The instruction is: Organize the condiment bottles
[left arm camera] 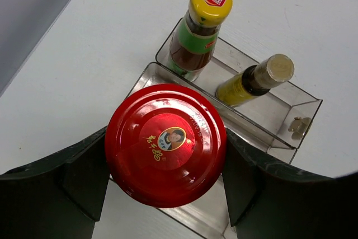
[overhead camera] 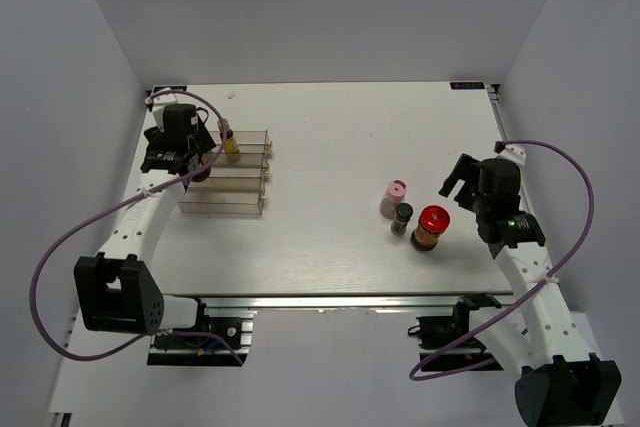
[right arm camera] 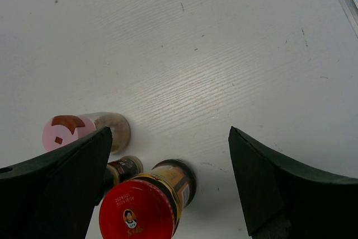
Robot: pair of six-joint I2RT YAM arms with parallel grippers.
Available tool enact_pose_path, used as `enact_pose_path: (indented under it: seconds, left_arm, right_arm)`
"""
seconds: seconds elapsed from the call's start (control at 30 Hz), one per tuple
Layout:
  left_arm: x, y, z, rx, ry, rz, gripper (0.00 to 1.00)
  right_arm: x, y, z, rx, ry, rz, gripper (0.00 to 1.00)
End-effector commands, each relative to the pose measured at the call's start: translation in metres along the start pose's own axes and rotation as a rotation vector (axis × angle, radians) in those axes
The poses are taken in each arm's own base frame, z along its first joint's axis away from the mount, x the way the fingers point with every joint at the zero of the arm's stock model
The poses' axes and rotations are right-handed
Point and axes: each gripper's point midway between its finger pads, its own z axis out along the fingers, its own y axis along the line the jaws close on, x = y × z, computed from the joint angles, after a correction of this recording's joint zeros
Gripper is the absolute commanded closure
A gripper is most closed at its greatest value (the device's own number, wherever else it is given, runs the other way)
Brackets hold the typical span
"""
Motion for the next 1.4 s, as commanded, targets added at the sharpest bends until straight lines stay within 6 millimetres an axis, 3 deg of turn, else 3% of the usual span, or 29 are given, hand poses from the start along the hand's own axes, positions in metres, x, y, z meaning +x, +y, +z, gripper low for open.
enact_pose_path:
  seconds: [0.0, 0.33, 0.83, 1.13, 1.23, 1.37]
  left_arm:
    - [-0.058, -0.011, -0.004, 0.055, -0.184, -0.119, 0.75]
    - [-0.062, -0.004, 0.017, 0.023, -0.223, -0.146, 0.74]
    - [-0.03, -0.009, 0.054, 0.036, -0.205, -0.152, 0.76]
    - [-0.001, 0.004, 0.069, -0.047, -0.126, -0.116, 0.75]
    - [0.011, 0.004, 0.074, -0.06, -0.082, -0.116, 0.68]
    - [0.02, 0.005, 0.075, -0.064, -0.053, -0.118, 0.51]
  right_arm:
    - [-0.013, 0.0, 0.0, 0.005, -0.048, -0.004, 0.11]
    - [-0.012, -0.002, 0.001, 0.015, -0.047, -0.005, 0.11]
    - [-0.013, -0.002, 0.001, 0.015, -0.049, -0.009, 0.11]
    - [-0.011, 0.001, 0.001, -0.004, -0.041, -0.014, 0.11]
    - [-0.007, 0.008, 0.002, -0.045, -0.018, -0.026, 0.11]
    - [-0.006, 0.014, -0.001, -0.081, -0.007, -0.043, 0.11]
